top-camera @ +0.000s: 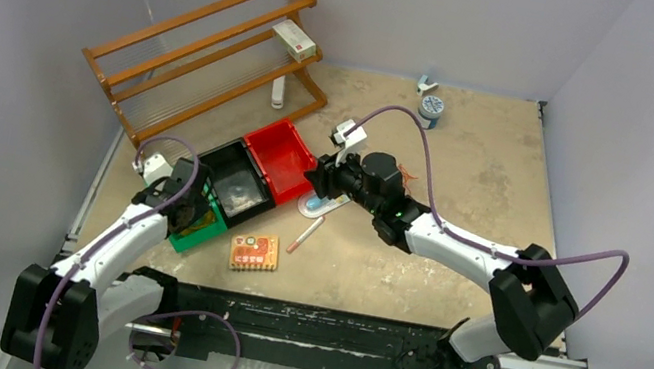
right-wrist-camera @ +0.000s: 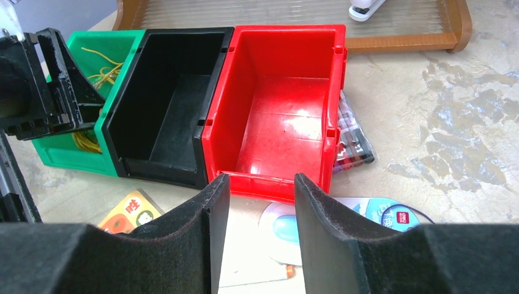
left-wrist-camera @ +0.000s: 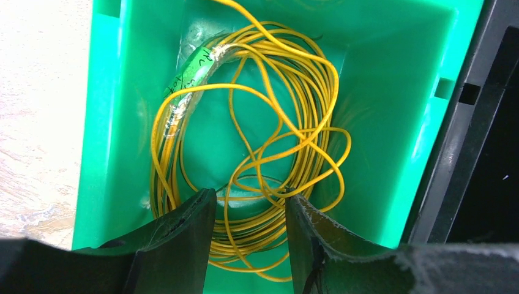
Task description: Untangle the cables
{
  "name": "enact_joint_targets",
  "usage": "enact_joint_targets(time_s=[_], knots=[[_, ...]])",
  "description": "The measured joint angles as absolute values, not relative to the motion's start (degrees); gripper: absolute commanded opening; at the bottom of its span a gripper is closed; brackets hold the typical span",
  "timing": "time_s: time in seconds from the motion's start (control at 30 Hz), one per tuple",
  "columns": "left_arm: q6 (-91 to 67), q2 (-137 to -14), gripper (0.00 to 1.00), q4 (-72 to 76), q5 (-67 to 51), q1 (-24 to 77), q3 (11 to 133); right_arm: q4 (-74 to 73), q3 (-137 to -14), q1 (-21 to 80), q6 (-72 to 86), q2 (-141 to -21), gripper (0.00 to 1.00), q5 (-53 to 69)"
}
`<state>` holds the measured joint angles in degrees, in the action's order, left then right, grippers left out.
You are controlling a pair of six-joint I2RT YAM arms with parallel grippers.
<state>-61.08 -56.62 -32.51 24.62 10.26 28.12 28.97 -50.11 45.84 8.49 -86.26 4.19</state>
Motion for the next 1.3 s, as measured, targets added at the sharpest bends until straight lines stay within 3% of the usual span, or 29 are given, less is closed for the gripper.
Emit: enact_joint_targets(time_s=[0.33,0.83,1.3], knots=[[-62.6,-55.9,0.45,-34.9,27.4,10.3,28.3,28.8,-50.1,45.8,8.3,-87.1,0.45,4.5],[-61.9,-52.2,0.5,-42.0,33.5,10.2,39.4,29.0,-50.1,45.8,8.7,-87.1,0.45,4.2],[-50.0,-53.5,0.49,-42.8,33.3,11.3,50.7,22.1,-49.9,39.7,18.0,-83.9,0.44,-5.9]])
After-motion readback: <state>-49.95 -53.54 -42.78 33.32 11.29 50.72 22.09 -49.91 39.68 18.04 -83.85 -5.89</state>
